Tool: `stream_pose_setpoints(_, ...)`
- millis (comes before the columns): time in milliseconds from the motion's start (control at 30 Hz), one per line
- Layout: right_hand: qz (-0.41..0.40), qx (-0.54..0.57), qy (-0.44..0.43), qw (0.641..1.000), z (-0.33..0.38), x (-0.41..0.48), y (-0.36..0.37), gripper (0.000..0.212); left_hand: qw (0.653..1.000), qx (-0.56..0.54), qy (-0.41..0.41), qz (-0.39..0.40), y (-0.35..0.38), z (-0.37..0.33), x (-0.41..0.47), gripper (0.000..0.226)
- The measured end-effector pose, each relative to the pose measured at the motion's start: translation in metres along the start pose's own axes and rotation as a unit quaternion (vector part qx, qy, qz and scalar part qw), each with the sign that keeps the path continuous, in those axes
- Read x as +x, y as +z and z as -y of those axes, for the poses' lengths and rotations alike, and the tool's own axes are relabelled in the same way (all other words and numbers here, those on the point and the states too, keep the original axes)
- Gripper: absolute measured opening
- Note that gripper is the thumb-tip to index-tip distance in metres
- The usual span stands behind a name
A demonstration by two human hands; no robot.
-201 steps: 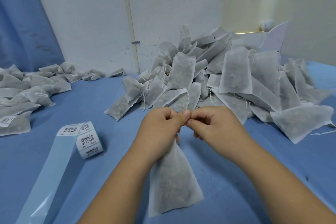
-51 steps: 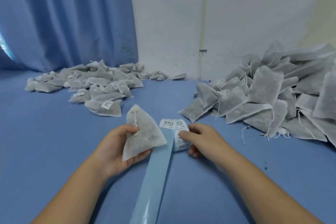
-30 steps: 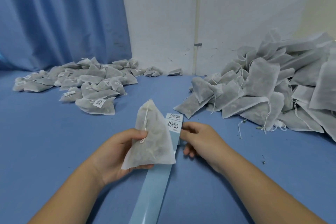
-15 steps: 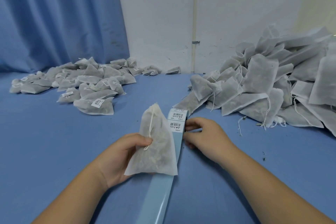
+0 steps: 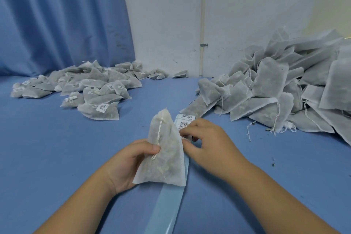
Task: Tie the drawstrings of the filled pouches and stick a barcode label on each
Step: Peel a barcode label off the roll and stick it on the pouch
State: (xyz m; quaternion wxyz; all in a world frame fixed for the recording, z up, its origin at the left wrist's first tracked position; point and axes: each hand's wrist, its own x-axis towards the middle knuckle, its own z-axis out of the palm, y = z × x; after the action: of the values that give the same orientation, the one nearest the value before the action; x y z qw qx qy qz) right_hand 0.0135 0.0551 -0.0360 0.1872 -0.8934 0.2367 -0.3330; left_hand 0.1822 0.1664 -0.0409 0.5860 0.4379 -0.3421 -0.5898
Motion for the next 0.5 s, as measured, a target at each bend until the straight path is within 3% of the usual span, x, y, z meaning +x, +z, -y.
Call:
stream_pose_setpoints(233,-0.019,0.004,0.015,1.000,0.0000,0.0003,-0.0014,0.015,0.999,-0.020,0.019,-0.028,-0.0017,0.0005,0.0021,0.028)
stream_pose_setpoints(500,0.004,0.015,0.043,0.999,0.0027,-0.0015,-0.0033,0.024,0.999,0.019,0.029,0.020,-0.0007,-0.0004,-0.0009,0.022)
